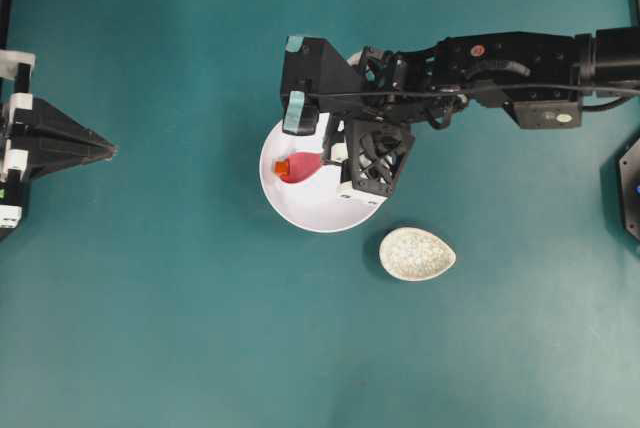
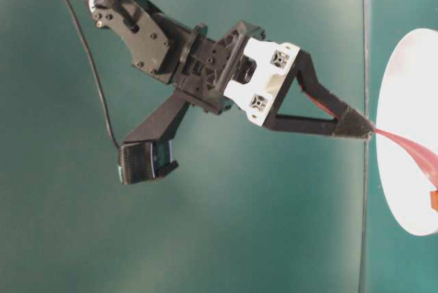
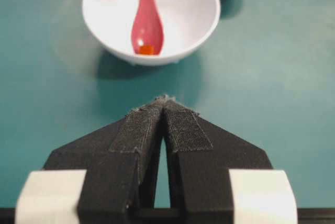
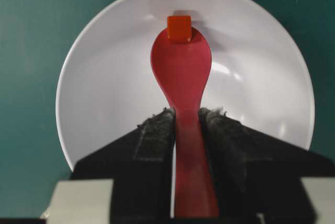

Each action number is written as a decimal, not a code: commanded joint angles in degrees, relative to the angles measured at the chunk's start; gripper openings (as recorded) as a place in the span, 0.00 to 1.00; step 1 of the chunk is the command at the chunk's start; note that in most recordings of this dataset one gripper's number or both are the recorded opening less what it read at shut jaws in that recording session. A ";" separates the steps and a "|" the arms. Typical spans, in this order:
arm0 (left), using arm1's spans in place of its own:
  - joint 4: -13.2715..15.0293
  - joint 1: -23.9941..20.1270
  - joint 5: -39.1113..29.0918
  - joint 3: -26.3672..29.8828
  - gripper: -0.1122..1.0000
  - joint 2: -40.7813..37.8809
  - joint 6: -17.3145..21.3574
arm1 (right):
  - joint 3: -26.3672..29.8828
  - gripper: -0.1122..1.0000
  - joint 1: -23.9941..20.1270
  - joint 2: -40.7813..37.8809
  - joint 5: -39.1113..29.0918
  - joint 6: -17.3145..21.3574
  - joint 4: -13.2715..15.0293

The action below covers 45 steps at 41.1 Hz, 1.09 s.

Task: Grip the spoon and scoop the red block from the bowl with right arm.

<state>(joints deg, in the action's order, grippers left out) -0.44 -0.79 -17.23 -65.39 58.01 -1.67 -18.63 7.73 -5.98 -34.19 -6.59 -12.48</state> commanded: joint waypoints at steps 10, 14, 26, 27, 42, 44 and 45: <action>-0.18 -0.09 0.53 0.97 0.10 -0.44 0.00 | -1.76 0.32 -0.09 3.69 3.96 1.23 -1.41; -0.18 -0.18 0.62 0.97 0.10 -0.44 0.00 | -2.72 0.32 -0.18 4.31 5.27 1.85 -1.49; -0.18 -0.18 0.62 0.97 0.10 -0.44 0.00 | -7.82 0.32 -0.62 7.47 13.18 2.46 -1.85; -0.18 -0.18 0.53 0.97 0.10 -0.35 0.00 | -8.53 0.32 -0.79 7.91 14.41 2.46 -1.85; -0.18 -0.09 0.62 0.97 0.10 -0.44 -0.09 | -18.19 0.32 -2.64 14.68 31.38 2.46 -1.93; -0.18 -0.09 0.53 0.97 0.10 -0.44 -0.18 | -19.69 0.32 -2.90 15.73 33.13 2.46 -1.85; -0.18 -0.18 0.62 0.97 0.10 -0.44 -0.26 | -20.21 0.32 -2.99 16.08 33.84 2.46 -1.85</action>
<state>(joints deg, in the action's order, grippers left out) -0.44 -0.88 -17.23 -65.39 58.01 -1.76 -38.06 5.10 7.38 -3.16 -4.04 -14.24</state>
